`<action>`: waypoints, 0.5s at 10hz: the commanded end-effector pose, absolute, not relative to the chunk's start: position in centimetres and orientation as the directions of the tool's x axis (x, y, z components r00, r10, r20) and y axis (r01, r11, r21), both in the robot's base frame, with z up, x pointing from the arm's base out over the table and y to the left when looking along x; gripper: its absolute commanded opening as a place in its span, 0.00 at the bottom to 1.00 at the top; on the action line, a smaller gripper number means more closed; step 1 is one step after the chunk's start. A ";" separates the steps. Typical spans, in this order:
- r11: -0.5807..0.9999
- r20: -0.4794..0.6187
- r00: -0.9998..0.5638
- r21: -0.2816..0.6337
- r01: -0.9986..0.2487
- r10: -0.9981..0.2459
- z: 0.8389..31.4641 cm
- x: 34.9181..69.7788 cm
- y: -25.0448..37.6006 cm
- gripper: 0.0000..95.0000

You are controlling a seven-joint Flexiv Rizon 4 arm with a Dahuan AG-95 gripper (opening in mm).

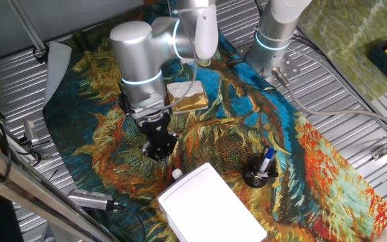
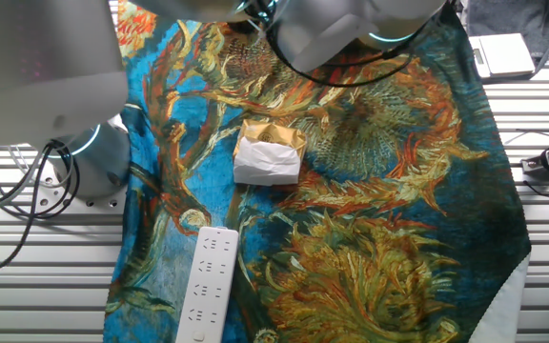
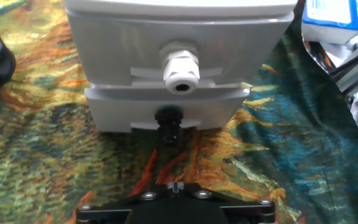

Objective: Grasp the handle and close the drawer

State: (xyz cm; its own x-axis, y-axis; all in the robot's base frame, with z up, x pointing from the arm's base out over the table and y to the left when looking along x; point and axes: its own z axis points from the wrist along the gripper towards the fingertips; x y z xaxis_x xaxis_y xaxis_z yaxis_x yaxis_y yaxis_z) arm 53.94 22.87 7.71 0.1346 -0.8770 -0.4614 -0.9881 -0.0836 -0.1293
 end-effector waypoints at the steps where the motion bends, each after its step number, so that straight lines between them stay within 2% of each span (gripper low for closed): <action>1: -0.068 -0.458 0.122 -0.131 -0.989 -0.880 7.6 53.9 23.5 0.00; 5: -0.045 -0.461 0.112 -0.154 -0.987 -0.880 7.3 53.5 25.2 0.00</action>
